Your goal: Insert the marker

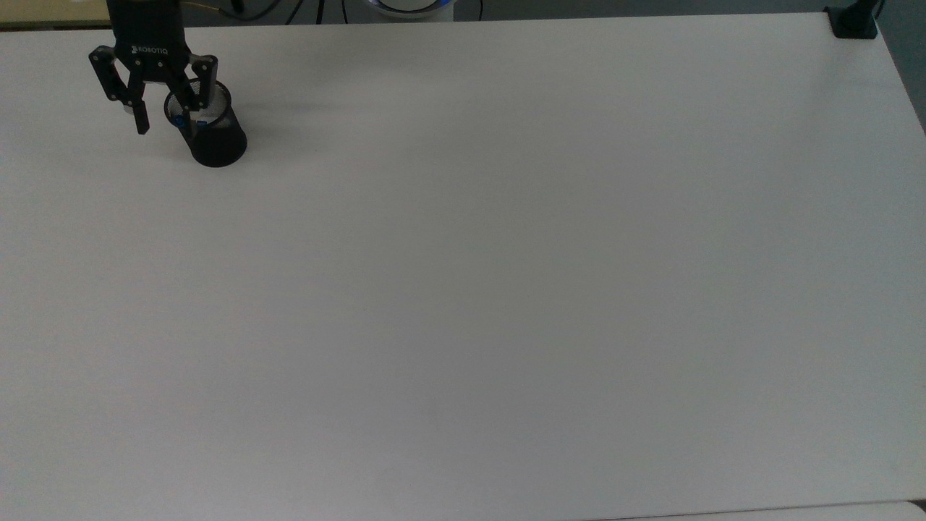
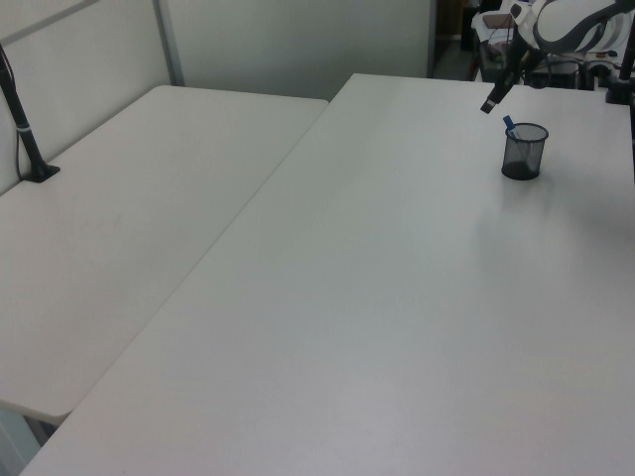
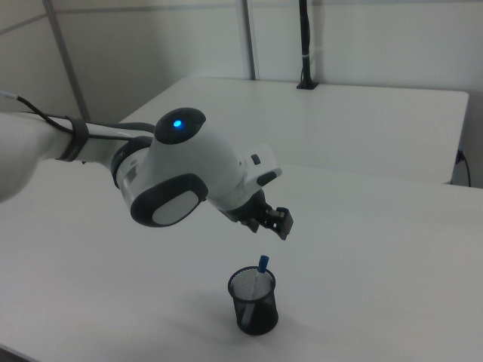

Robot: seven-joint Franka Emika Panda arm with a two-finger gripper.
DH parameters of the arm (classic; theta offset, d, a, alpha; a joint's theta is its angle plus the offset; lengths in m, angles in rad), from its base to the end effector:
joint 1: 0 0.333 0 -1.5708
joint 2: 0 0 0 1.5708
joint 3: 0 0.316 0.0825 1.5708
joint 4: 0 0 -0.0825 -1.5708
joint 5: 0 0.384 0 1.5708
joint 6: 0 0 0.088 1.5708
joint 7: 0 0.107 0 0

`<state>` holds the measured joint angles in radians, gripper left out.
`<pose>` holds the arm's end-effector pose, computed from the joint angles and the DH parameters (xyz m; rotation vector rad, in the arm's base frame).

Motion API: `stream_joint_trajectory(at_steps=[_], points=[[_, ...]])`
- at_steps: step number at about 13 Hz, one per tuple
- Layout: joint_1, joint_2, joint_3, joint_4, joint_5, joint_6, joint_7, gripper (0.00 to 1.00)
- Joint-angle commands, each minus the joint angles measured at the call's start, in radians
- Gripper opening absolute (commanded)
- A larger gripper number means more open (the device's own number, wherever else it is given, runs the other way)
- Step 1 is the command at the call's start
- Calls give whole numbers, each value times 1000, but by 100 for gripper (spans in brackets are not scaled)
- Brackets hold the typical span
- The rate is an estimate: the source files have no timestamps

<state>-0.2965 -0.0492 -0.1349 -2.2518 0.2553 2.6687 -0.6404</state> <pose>0.4977 -0.2380 0.4353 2.9660 0.0110 0.7349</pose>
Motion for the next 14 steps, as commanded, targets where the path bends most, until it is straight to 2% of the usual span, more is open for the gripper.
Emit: stream_joint_trajectory(at_steps=[1,2,4,7,9,11,13,14], points=[[7,-46,-11,99,24,-224,1,84],[7,-46,-11,180,24,-344,42,89],[7,-46,-11,277,21,-496,65,94],[8,-47,-8,457,-7,-796,137,95],[17,-47,0,510,-31,-916,169,95],[51,-47,4,566,-68,-1009,260,95],[124,-46,3,578,-85,-1021,394,95],[176,-40,4,587,-131,-1020,483,95]])
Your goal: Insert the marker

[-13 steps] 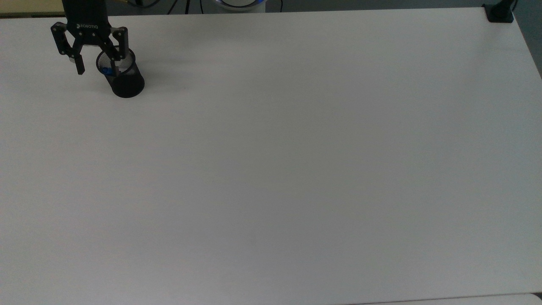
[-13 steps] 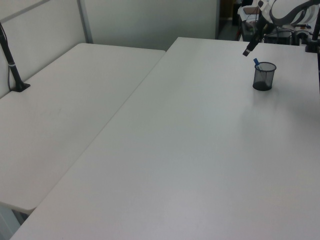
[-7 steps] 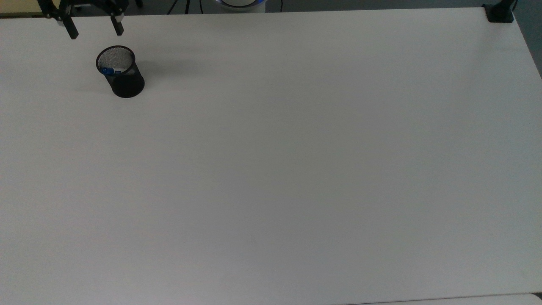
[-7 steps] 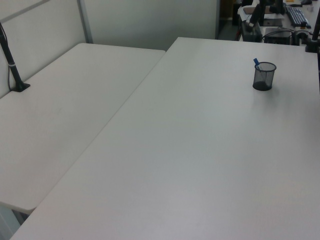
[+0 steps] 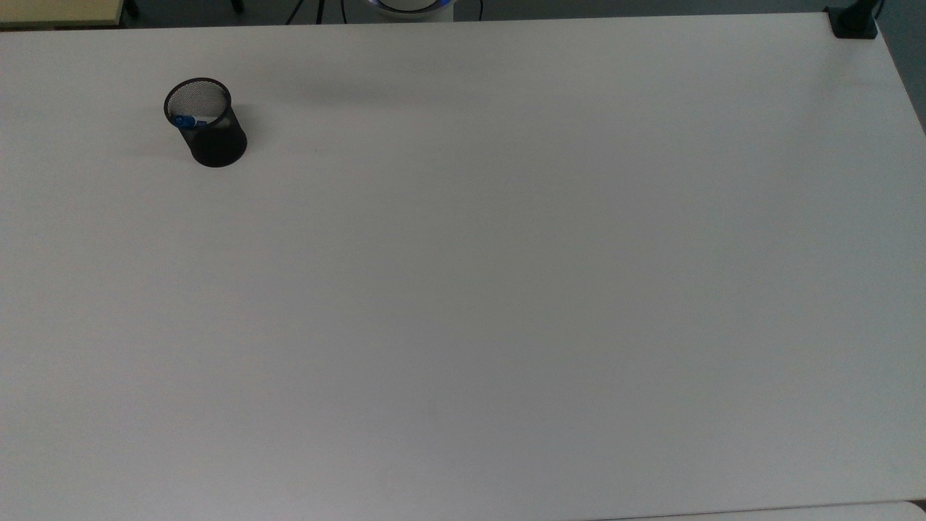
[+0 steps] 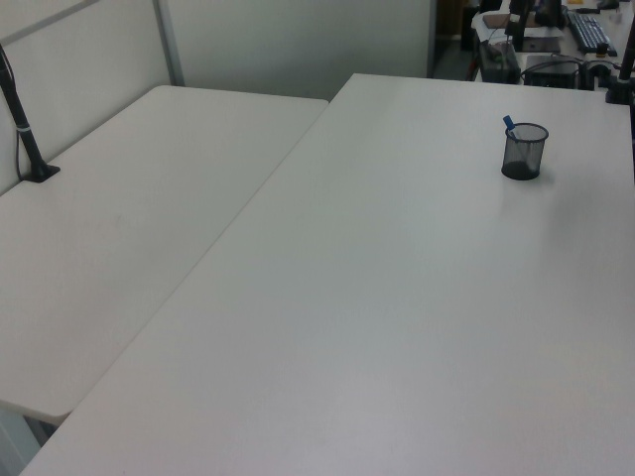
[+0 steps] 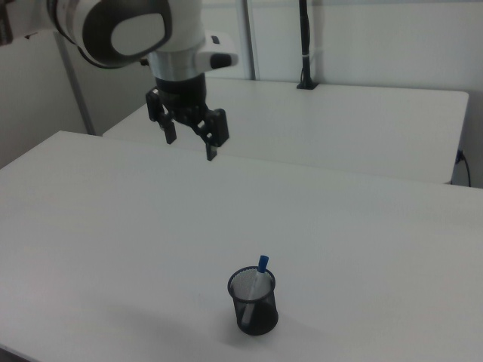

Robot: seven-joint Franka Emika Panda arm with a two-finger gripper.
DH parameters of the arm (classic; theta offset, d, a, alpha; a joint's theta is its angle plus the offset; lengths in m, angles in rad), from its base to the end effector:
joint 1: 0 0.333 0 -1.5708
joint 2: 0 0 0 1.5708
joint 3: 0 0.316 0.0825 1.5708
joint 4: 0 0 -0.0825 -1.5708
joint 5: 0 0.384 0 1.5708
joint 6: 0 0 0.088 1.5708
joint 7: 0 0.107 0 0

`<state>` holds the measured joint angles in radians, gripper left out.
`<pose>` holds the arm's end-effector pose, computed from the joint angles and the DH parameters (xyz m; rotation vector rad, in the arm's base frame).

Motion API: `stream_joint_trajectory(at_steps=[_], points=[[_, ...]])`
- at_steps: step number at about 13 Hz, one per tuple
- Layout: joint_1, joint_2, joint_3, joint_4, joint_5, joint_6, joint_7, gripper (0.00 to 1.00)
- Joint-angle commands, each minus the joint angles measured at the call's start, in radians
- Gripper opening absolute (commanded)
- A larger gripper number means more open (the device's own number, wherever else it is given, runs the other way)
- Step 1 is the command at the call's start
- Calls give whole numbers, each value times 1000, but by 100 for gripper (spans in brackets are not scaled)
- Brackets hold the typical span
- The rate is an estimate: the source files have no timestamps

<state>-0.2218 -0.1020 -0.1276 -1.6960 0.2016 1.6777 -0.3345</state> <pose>0.5059 -0.1674 0.6318 -2.9590 0.0415 -0.2222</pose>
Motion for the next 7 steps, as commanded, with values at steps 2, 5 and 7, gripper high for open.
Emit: stream_joint_trajectory(at_steps=[2,5,7], points=[[191,25,-1,32,-149,-24,215,100],[197,93,81,32,-261,64,198,100],[196,96,92,30,-291,66,146,100]])
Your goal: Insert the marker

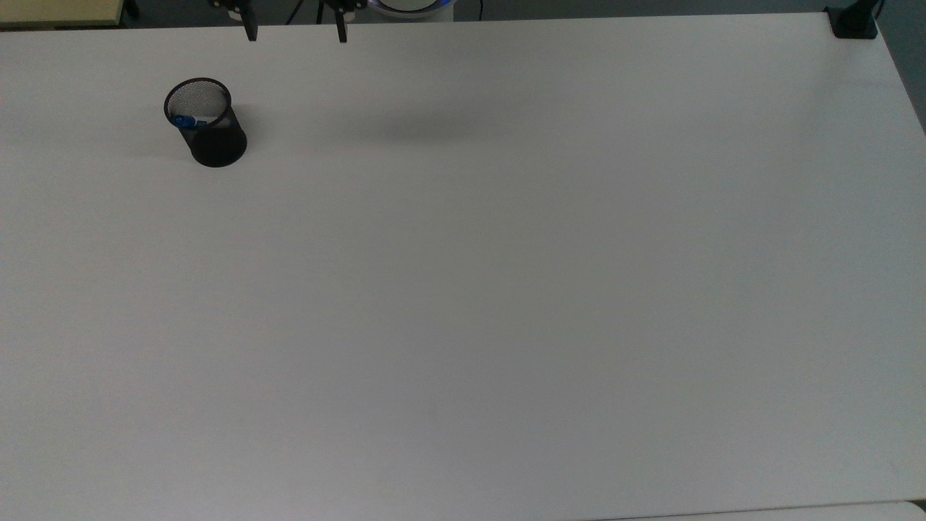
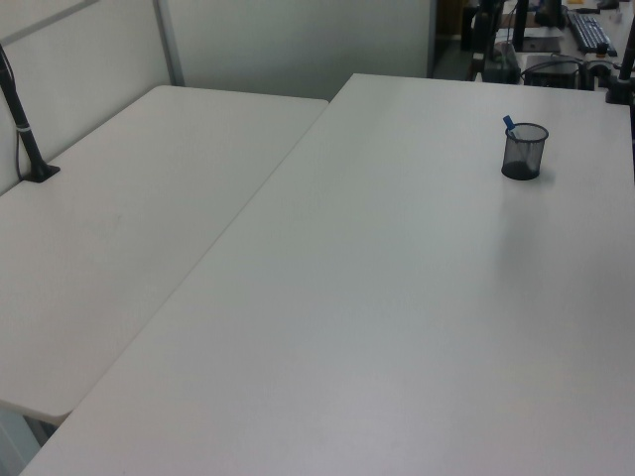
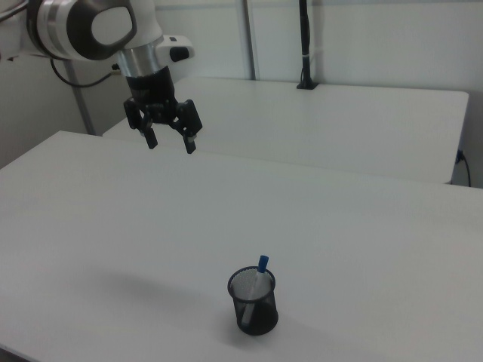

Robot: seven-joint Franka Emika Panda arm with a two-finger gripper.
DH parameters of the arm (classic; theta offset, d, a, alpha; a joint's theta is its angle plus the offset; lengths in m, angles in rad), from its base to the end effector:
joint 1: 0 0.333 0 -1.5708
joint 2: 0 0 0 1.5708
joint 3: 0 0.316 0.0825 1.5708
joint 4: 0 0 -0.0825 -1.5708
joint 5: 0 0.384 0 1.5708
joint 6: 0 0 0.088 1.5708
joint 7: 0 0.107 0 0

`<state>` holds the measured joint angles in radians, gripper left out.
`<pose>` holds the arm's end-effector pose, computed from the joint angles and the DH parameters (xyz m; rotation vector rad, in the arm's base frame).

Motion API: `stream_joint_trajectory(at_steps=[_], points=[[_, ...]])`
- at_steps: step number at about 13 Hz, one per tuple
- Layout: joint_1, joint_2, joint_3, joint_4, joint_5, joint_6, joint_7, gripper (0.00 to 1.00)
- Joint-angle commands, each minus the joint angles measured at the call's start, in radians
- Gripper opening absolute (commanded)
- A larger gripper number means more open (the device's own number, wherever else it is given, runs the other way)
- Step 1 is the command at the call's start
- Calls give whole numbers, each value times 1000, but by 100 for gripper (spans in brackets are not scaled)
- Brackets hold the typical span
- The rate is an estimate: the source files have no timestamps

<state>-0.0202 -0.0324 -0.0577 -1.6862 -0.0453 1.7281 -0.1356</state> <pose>0.5554 -0.0480 0.6018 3.0874 0.0974 0.1070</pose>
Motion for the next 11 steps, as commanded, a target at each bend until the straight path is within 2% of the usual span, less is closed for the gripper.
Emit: stream_joint_trajectory(at_steps=[1,5,11], points=[[-6,23,22,20,-45,12,-65,100],[-17,17,15,22,-38,8,-113,100],[-17,11,21,19,-30,8,-25,100]])
